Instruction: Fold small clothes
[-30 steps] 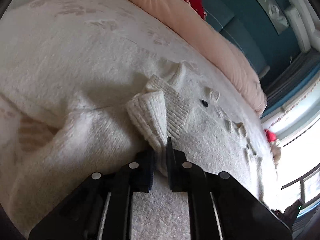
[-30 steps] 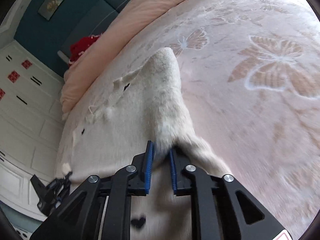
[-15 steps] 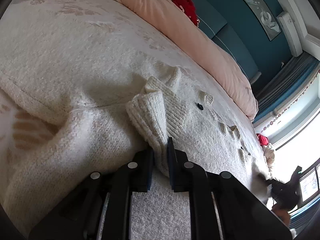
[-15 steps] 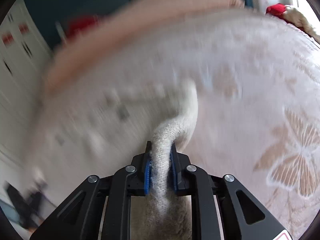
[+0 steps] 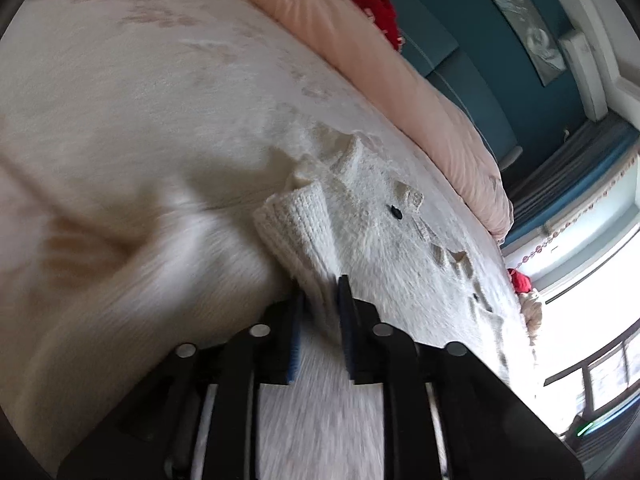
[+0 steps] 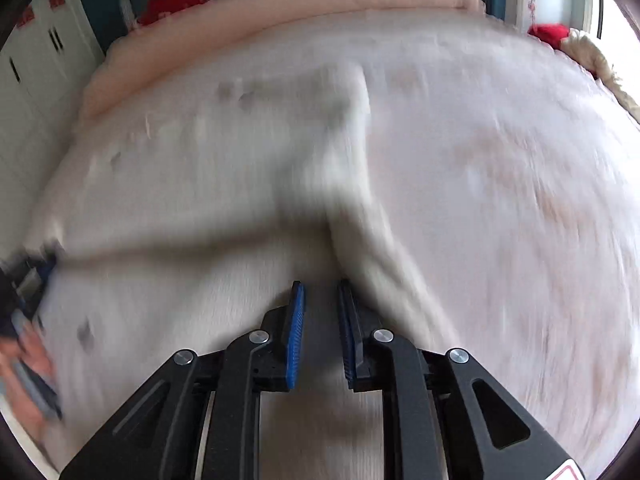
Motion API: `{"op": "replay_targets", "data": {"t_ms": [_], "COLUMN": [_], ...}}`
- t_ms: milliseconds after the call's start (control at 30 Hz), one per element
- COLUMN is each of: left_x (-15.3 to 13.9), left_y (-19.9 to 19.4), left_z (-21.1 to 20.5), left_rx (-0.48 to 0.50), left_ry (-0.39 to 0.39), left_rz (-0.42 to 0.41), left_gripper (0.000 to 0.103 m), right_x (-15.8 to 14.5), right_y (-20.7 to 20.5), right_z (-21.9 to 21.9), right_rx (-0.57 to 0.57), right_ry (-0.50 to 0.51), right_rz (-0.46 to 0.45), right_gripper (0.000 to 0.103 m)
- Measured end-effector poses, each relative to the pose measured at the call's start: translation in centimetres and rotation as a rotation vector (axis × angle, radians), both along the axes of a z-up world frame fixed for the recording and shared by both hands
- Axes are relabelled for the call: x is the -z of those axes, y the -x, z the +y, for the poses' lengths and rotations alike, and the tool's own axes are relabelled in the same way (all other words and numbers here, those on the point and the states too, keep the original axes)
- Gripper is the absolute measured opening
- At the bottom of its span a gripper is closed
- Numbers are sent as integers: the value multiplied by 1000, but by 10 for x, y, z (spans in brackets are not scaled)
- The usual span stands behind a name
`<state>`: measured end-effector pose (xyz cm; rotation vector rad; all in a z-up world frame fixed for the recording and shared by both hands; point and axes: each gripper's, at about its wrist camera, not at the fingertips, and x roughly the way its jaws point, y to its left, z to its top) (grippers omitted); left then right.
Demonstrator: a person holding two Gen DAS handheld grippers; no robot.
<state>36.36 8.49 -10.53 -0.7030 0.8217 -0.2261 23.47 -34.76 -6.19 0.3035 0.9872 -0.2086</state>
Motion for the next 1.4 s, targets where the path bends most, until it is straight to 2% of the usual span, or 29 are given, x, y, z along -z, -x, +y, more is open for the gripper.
{"op": "replay_targets", "data": {"t_ms": [33,67,100,133,167,200,233,300,400,433,500,567,600,667,700,733,800,867,967,1000,1033,1133,1200,1233,1267,1300,1333,1400], "left_x": [-5,-13,-22,-26,-32,-36,-37,-37,-35,-32,-28,-29,-32,-32,-30,-28,-41,-80,-141,-170,-188,-237,-242,-234,-225,-205,-189,-153], "left_y": [9,26,43,53,65,75,79,82,79,74,65,48,39,20,12,5,5,-2,-12,-15,-16,-14,-11,-6,-2,5,11,29], "left_z": [10,32,58,79,108,147,174,239,302,324,341,345,342,335,334,331,328,309,248,211,187,75,2,-47,-71,-108,-127,-155], "left_rx": [-17,-56,-115,-168,-245,-344,-396,-534,-660,-696,-724,-725,-711,-666,-639,-628,-655,-622,-477,-392,-335,-115,27,106,142,203,219,225], "left_ry": [9,33,47,45,33,16,9,-6,20,54,70,18,-18,-87,-87,-75,-75,-124,-197,-212,-220,-266,-263,-257,-251,-235,-230,-213], "left_rz": [3,-18,-41,-47,-42,-25,-12,59,113,122,135,147,154,172,188,226,188,92,-51,-124,-162,-286,-295,-276,-259,-219,-191,-137], "left_gripper": [40,49,70,86,91,93,93,93,93,93,92,92,87,51,15,10,9,9,9,9,9,10,14,18,26,53,74,81], "right_x": [-9,-13,-18,-19,-15,-11,-5,8,4,3,3,5,6,8,10,11,12,13,14,14,14,14,14,14,14,14,14,13], "right_y": [20,31,47,55,66,73,80,92,95,96,95,94,93,96,96,97,97,96,96,95,95,94,93,93,93,93,93,93], "right_z": [9,16,25,30,39,50,60,77,91,92,89,87,88,94,95,96,96,96,96,96,97,96,96,96,95,94,94,93], "right_rx": [-22,-39,-62,-74,-104,-120,-131,-140,-133,-133,-133,-133,-133,-134,-134,-133,-131,-130,-130,-129,-128,-128,-127,-126,-126,-126,-126,-127], "right_ry": [12,15,15,14,21,38,61,174,211,207,183,173,181,201,205,207,201,201,195,193,192,181,173,169,161,156,152,143], "right_rz": [-41,-57,-84,-95,-109,-105,-87,-139,-117,-123,-124,-124,-123,-121,-121,-123,-125,-127,-131,-132,-133,-138,-141,-143,-146,-148,-149,-150], "right_gripper": [20,23,33,49,55,60,63,64,68,68,70,71,72,73,73,74,75,75,76,76,76,76,76,76,76,76,76,76]}}
